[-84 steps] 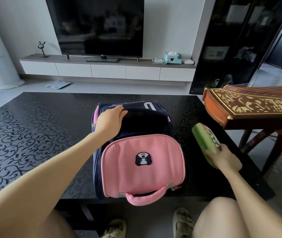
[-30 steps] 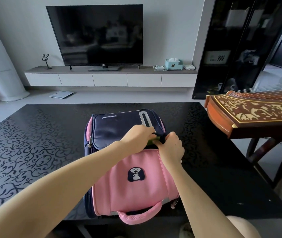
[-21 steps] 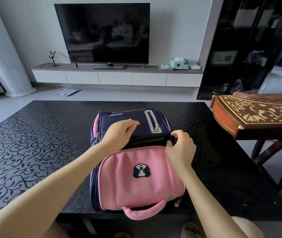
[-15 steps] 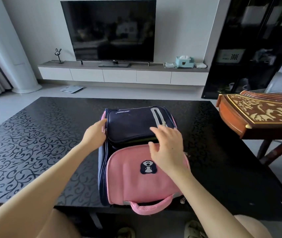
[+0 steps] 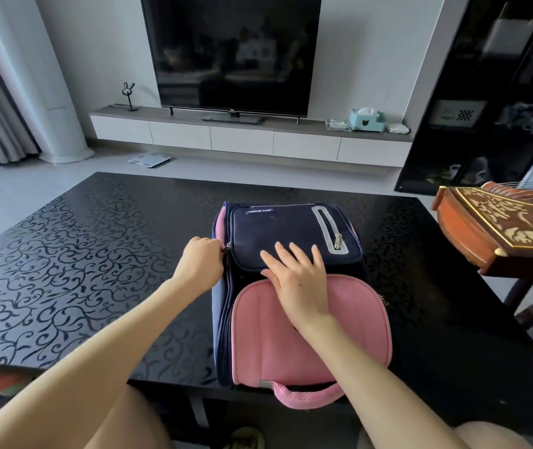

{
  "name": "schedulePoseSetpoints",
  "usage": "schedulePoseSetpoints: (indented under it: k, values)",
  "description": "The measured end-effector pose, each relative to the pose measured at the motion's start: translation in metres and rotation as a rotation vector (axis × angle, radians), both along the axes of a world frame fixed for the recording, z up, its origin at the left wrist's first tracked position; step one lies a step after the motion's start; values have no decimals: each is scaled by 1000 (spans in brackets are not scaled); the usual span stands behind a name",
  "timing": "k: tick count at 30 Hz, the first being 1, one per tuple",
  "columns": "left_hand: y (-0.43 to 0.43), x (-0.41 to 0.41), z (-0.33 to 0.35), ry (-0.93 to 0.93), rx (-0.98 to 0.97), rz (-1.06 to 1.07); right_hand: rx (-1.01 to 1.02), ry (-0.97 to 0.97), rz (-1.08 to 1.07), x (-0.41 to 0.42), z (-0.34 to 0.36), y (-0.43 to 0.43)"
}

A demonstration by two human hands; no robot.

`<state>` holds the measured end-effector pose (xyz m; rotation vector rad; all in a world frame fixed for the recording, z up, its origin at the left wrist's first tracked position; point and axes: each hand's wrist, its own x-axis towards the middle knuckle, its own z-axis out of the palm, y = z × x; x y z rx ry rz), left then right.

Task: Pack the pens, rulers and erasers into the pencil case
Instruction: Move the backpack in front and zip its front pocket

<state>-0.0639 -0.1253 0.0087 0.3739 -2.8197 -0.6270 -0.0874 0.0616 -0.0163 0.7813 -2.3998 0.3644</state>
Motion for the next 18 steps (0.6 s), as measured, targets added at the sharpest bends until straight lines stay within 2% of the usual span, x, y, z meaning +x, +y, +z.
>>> schedulePoseSetpoints:
  k: [4, 7, 10, 11, 13, 16, 18]
  values:
    - [21, 31, 11, -42, 163, 4, -16, -45, -42, 4, -1, -7]
    - [44, 51, 19, -93, 175, -4, -58, -87, -57, 8, 0, -13]
    - [47, 42, 27, -116, 528, 61, -133, -36, -25, 16, 9, -17]
    - [47, 39, 32, -101, 567, 78, -143, 5, 7, 22, 12, -18]
    - [51, 36, 40, -107, 532, 74, -179, 72, 54, 32, 16, -24]
    - [55, 39, 43, -155, 381, -20, -271, 89, 9, 38, 21, -32]
    - [50, 43, 43, -131, 347, -60, -290, 100, 2, 37, 20, -34]
